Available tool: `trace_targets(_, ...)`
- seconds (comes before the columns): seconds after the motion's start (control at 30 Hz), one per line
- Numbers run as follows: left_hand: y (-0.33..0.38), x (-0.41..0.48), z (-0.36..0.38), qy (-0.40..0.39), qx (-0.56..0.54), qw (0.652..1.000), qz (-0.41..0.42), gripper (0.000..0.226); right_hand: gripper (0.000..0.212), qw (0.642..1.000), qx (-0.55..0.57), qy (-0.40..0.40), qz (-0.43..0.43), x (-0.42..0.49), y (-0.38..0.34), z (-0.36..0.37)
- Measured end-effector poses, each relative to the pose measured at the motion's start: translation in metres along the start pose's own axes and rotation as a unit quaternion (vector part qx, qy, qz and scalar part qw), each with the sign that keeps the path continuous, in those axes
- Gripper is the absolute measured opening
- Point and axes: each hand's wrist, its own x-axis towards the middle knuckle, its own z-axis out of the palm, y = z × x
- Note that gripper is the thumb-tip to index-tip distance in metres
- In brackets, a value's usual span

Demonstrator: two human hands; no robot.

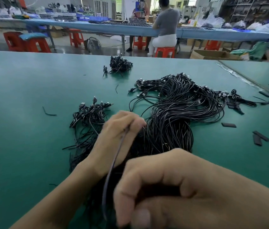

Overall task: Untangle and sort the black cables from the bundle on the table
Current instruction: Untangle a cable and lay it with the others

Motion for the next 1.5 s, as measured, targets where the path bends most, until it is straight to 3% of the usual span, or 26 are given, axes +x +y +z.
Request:
trace_targets(0.03, -0.002, 0.003, -0.003, 0.051, -0.061, 0.996, -0.031, 0.038, 0.015, 1.0, -0.01, -0.013, 0.014, -0.004, -0.001, -0.003)
trace_targets(0.1, -0.004, 0.011, -0.015, 0.171, -0.225, 0.949, -0.137, 0.048, 0.018, 0.993, -0.084, -0.004, 0.086, -0.011, 0.005, -0.012)
trace_targets(0.13, -0.007, 0.014, -0.022, 0.227, -0.253, 0.925, -0.169, 0.057, 0.021, 0.977, -0.152, 0.028, 0.148, -0.013, 0.014, -0.016)
trace_targets(0.17, -0.009, 0.015, -0.026, 0.26, -0.231, 0.922, -0.17, 0.064, 0.019, 0.947, -0.225, 0.072, 0.218, -0.016, 0.024, -0.02)
trace_targets(0.27, 0.002, 0.01, -0.027, 0.266, -0.112, 0.955, -0.069, 0.064, 0.017, 0.859, -0.295, 0.186, 0.375, -0.022, 0.047, -0.025)
trace_targets(0.37, 0.019, 0.004, -0.017, 0.191, 0.023, 0.974, 0.118, 0.048, 0.017, 0.813, -0.336, 0.243, 0.409, -0.023, 0.054, -0.029)
trace_targets(0.43, 0.027, 0.001, -0.01, 0.12, 0.092, 0.97, 0.193, 0.041, 0.017, 0.834, -0.324, 0.286, 0.343, -0.018, 0.05, -0.028)
trace_targets(0.53, 0.037, -0.005, -0.007, 0.027, 0.118, 0.974, 0.192, 0.031, 0.056, 0.915, -0.201, 0.274, 0.219, -0.003, 0.036, -0.017)
trace_targets(0.6, 0.042, -0.007, -0.01, -0.009, 0.082, 0.986, 0.146, 0.025, 0.065, 0.924, -0.175, 0.258, 0.222, 0.005, 0.034, -0.006)
trace_targets(0.67, 0.043, -0.007, -0.013, -0.026, 0.042, 0.992, 0.113, 0.02, 0.056, 0.912, -0.177, 0.293, 0.225, 0.009, 0.038, -0.003)
trace_targets(0.8, 0.039, -0.005, -0.012, 0.036, 0.022, 0.991, 0.126, 0.034, 0.045, 0.914, -0.168, 0.345, 0.135, 0.005, 0.042, -0.011)
trace_targets(0.93, 0.022, -0.002, -0.011, 0.094, 0.036, 0.989, 0.11, 0.042, 0.037, 0.967, -0.099, 0.234, 0.013, -0.008, 0.027, -0.021)
trace_targets(1.03, 0.009, 0.001, -0.016, 0.155, -0.009, 0.987, 0.05, 0.026, 0.034, 0.985, -0.06, 0.156, -0.035, -0.021, 0.012, -0.024)
trace_targets(1.1, 0.0, 0.008, -0.022, 0.211, -0.048, 0.976, -0.036, 0.013, 0.034, 0.981, -0.064, 0.183, 0.003, -0.029, 0.008, -0.028)
trace_targets(1.17, -0.009, 0.013, -0.027, 0.258, -0.12, 0.955, -0.088, 0.021, 0.038, 0.958, -0.13, 0.228, 0.115, -0.031, 0.009, -0.028)
trace_targets(1.23, -0.009, 0.016, -0.032, 0.289, -0.193, 0.932, -0.105, 0.033, 0.04, 0.916, -0.194, 0.241, 0.254, -0.027, 0.016, -0.028)
trace_targets(1.3, -0.004, 0.015, -0.033, 0.316, -0.157, 0.932, -0.085, 0.041, 0.038, 0.871, -0.241, 0.251, 0.346, -0.022, 0.029, -0.025)
trace_targets(1.4, 0.011, 0.012, -0.034, 0.318, 0.0, 0.948, 0.001, 0.041, 0.028, 0.837, -0.331, 0.263, 0.346, -0.018, 0.042, -0.022)
trace_targets(1.43, 0.016, 0.011, -0.035, 0.308, 0.052, 0.949, 0.043, 0.039, 0.029, 0.842, -0.34, 0.262, 0.325, -0.016, 0.042, -0.021)
trace_targets(1.5, 0.024, 0.008, -0.032, 0.276, 0.135, 0.943, 0.128, 0.037, 0.055, 0.882, -0.297, 0.239, 0.276, -0.011, 0.04, -0.018)
